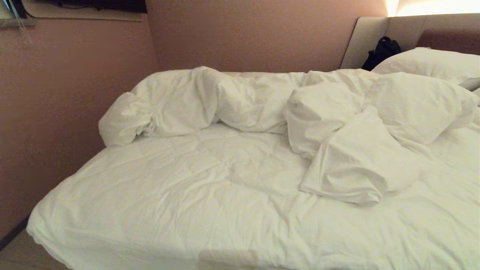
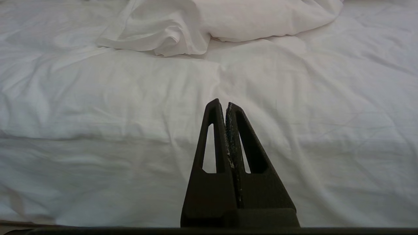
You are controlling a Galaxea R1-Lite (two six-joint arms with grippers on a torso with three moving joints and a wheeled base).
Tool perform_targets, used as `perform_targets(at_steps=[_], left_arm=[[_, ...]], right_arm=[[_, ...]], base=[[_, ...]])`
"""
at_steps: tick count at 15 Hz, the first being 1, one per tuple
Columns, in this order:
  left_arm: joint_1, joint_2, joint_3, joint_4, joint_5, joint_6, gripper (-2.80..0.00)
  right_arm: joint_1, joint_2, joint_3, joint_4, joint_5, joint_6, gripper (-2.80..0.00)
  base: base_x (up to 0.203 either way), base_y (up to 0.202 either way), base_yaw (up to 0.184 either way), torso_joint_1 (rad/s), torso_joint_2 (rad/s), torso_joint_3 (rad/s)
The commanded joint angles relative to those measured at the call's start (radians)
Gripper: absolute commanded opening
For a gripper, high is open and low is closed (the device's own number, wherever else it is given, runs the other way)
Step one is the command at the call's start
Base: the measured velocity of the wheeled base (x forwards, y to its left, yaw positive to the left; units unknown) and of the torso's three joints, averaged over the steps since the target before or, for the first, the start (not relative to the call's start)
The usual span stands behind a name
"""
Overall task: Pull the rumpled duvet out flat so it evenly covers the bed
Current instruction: Hold the folded corner of the quilt
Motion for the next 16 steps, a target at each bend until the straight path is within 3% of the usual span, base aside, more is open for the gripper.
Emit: perform_targets(at_steps=[1, 16], left_arm=[[0.000, 0.000, 0.000, 0.001, 0.000, 0.000, -2.80], [0.000, 0.000, 0.000, 0.001, 0.000, 0.000, -2.80]], right_arm=[[0.000, 0.000, 0.000, 0.000, -0.003, -0.005, -2.80], [0.000, 0.000, 0.000, 0.003, 0.001, -0.010, -2.80]], base=[[0.000, 0.000, 0.000, 0.000, 0.00, 0.000], [0.000, 0.000, 0.000, 0.000, 0.00, 0.000]])
